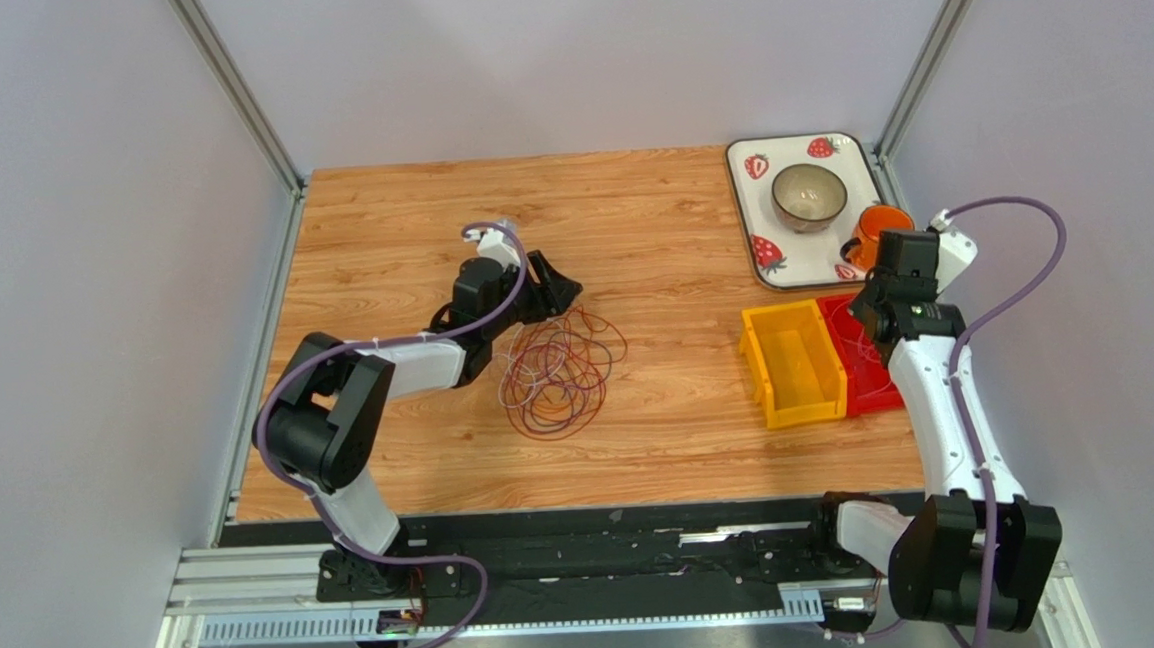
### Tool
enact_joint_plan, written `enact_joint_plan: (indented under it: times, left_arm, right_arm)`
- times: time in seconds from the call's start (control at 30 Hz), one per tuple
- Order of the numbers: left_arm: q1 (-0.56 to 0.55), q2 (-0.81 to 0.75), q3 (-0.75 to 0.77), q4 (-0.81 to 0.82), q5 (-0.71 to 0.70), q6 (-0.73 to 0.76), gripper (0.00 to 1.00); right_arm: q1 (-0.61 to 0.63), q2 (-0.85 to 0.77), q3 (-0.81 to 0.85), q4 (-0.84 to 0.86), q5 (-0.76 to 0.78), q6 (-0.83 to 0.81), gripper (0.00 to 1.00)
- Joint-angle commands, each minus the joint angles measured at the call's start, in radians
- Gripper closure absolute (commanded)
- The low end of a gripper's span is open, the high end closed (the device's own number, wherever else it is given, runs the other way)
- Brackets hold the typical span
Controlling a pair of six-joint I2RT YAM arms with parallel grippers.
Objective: Untangle the cables
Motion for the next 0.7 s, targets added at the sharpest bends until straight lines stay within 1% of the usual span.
enact_joint_plan:
  times: [0.0,0.13,0.27,0.33,0.47,0.53,0.6,0.63,0.67]
  left_arm:
    - [-0.001,-0.021,-0.006,0.061,0.015,-0.003,0.36]
    - [-0.001,-0.023,-0.009,0.062,0.017,-0.001,0.36]
    - [-0.001,-0.021,-0.007,0.064,0.018,-0.001,0.36]
    - [0.001,-0.021,-0.009,0.064,0.020,-0.003,0.36]
    - [0.001,-0.024,-0.010,0.065,0.020,-0.001,0.36]
    - [0.004,-0.027,-0.012,0.065,0.020,0.000,0.36]
    - [0.005,-0.031,-0.015,0.067,0.021,0.003,0.36]
    - [0.007,-0.031,-0.016,0.071,0.032,0.008,0.36]
    - [0.008,-0.035,-0.019,0.076,0.038,0.009,0.36]
  right_arm:
    - [-0.036,0.014,-0.036,0.151,-0.162,0.009,1.00]
    - [-0.079,0.070,-0.054,0.195,-0.259,0.024,1.00]
    - [-0.080,0.125,-0.036,0.208,-0.296,0.017,1.00]
    - [-0.082,0.139,-0.018,0.203,-0.281,0.006,1.00]
    - [-0.082,0.147,-0.001,0.168,-0.186,-0.005,1.00]
    - [-0.082,0.153,-0.001,0.163,-0.188,0.001,1.00]
    - [-0.082,0.161,0.004,0.163,-0.204,0.001,0.94]
    - [-0.080,0.162,0.024,0.146,-0.192,0.000,0.86]
    - [-0.080,0.162,0.033,0.137,-0.181,-0.003,0.82]
